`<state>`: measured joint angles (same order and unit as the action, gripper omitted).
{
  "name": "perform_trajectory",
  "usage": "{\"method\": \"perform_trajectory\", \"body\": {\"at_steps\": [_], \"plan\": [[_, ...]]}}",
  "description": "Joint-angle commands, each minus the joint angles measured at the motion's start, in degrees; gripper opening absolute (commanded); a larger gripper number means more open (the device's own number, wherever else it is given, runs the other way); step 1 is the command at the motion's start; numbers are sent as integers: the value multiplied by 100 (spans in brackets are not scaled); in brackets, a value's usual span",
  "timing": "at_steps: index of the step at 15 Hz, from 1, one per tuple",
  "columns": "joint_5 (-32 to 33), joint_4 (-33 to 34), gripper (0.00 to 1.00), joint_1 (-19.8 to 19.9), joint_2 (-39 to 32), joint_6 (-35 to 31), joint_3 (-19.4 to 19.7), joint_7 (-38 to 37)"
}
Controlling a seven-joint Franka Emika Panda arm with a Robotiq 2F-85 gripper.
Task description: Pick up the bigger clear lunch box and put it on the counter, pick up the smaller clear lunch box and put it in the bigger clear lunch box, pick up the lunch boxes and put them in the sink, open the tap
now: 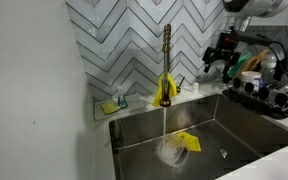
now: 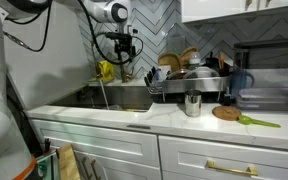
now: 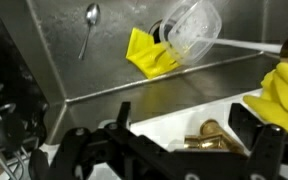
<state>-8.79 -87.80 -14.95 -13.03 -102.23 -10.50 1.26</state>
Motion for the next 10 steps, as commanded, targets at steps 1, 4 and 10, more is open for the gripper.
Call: {"method": "perform_trajectory", "body": {"at_steps": [1, 4, 10], "plan": [[-780, -640, 100, 467, 660, 860, -8, 663], [-1265, -967, 100, 678, 962, 1239, 86, 1038], [-1835, -1564, 100, 786, 1363, 1429, 198, 1362]]}}
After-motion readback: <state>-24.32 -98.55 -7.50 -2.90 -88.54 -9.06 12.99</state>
